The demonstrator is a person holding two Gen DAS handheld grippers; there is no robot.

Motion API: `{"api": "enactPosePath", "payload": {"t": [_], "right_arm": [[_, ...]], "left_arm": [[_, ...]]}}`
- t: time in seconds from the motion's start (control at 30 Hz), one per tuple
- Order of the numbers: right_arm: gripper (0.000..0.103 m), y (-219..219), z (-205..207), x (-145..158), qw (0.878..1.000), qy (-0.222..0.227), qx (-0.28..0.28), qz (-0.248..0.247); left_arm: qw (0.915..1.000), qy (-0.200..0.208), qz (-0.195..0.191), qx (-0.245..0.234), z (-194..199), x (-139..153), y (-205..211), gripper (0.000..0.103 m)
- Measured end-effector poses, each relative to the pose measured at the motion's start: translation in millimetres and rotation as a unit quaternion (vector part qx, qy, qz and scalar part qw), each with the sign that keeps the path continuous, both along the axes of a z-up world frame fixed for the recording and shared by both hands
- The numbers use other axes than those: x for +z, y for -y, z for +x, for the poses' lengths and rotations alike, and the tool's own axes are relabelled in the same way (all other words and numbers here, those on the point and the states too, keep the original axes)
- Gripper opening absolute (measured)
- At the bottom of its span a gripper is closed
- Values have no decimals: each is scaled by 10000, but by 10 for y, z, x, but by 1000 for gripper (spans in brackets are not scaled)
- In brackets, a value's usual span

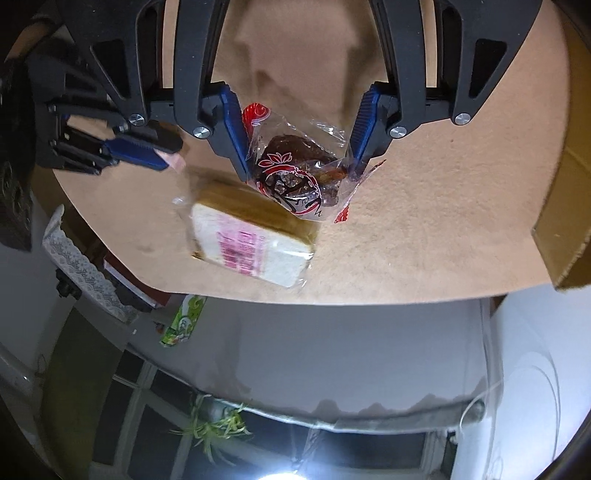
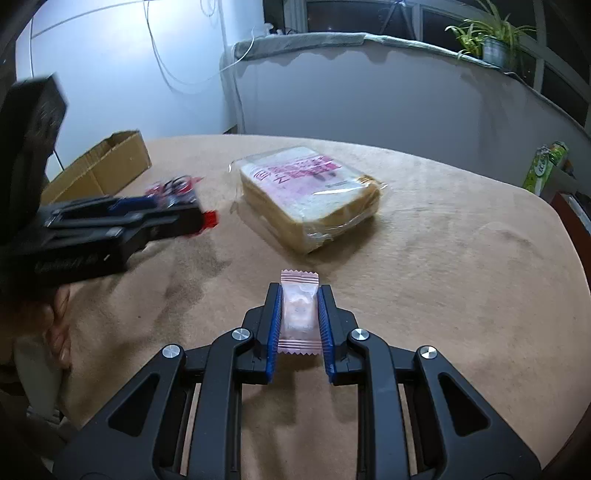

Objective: Organize snacks
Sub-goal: 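Grasp the red-wrapped chocolate bag with the left gripper while the right grasps the pink candy, then carry the chocolate bag and pink candy over the box with both grippers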

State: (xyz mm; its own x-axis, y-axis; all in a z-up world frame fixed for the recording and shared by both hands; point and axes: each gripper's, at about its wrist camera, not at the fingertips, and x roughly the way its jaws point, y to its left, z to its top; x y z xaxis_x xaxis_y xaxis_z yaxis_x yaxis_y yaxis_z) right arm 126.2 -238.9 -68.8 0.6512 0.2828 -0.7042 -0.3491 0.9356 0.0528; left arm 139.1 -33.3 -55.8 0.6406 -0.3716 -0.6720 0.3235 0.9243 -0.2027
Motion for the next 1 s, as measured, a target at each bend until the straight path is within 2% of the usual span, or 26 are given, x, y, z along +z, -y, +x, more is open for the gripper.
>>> {"api": "enactPosePath", "payload": {"t": [0.2,0.47,0.67,1.0], "right_arm": [[20,24,-108,153,9996,230,-132,117],[20,-166,-332,566,9959,854,-96,271],[20,-492,-401,799,9935,1105,96,240],[20,-1241,-419,919,9901,1217,691,42]], "left_arm": [[9994,304,153,-56,-261,106,12,49],[9958,892,198,111,-537,426,-152,50],[9918,1234,138,294,-702,600,-417,50],[9874,1392,-34,747,-870,619,-963,50]]}}
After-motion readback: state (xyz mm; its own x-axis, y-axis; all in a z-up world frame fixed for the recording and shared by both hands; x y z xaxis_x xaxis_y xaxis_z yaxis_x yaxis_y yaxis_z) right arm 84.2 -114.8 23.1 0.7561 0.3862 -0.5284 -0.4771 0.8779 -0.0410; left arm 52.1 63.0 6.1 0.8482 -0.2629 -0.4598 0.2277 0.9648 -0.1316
